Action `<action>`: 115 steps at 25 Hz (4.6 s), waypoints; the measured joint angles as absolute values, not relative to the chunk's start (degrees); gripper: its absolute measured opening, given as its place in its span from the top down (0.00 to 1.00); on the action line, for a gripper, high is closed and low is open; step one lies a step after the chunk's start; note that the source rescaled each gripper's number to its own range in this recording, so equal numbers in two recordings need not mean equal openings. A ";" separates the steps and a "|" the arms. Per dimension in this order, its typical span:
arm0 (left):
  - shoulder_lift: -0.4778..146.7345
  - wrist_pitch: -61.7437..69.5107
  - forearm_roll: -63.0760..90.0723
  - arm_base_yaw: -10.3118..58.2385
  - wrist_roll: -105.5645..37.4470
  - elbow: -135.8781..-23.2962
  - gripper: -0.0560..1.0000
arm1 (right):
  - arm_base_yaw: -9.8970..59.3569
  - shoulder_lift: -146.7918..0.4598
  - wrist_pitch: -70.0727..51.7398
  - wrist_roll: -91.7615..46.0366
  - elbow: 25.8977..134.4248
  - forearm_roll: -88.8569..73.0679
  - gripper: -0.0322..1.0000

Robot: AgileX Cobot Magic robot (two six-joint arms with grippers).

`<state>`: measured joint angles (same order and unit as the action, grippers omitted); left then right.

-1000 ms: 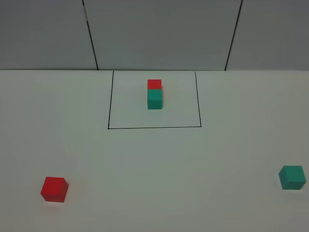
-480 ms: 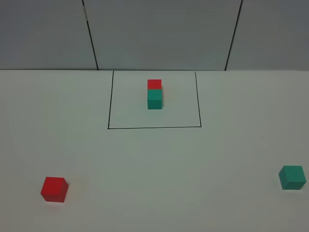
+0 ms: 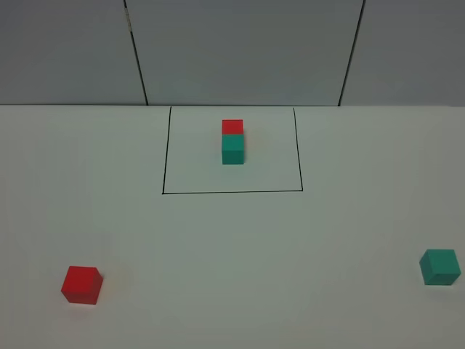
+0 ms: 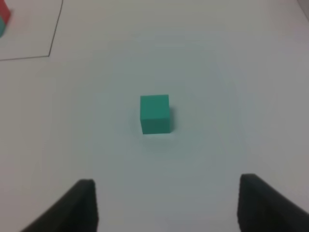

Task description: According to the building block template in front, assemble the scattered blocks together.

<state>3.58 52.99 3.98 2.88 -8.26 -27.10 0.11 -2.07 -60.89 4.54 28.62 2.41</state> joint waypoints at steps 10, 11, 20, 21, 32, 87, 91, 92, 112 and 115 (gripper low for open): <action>24.46 42.05 3.93 2.88 -12.00 -27.23 0.12 | 0.11 -2.07 -60.89 4.54 28.62 2.36 0.43; 27.05 41.22 3.93 2.88 -12.89 -27.23 0.12 | 0.11 -2.07 -60.89 4.54 28.62 2.36 0.43; 49.18 33.85 3.93 4.27 -20.80 -31.12 0.12 | 0.11 -2.07 -60.89 4.54 28.62 2.36 0.43; 51.59 33.85 3.93 4.43 -21.92 -32.79 0.12 | 0.11 -2.07 -60.89 4.54 28.62 2.36 0.43; 84.49 50.49 3.88 6.75 -41.56 -64.73 0.12 | 0.11 -2.07 -60.89 4.54 28.62 2.36 0.43; 109.51 45.00 -3.27 14.10 -74.08 -59.78 0.12 | 0.11 -2.07 -60.84 4.54 28.62 2.36 0.43; 109.51 45.00 -4.74 14.10 -74.15 -59.78 0.12 | 0.11 -2.07 -60.84 4.54 28.62 2.36 0.43; 109.51 44.94 -4.81 14.10 -74.15 -59.78 0.12 | 0.11 -2.07 -60.84 4.54 28.62 2.36 0.43; 112.51 41.29 -2.79 14.10 -74.64 -59.89 0.12 | 0.11 -2.07 -60.84 4.54 28.62 2.36 0.43; 112.55 41.40 -2.69 14.10 -74.64 -59.94 0.12 | 0.11 -2.07 -60.84 4.54 28.62 2.36 0.43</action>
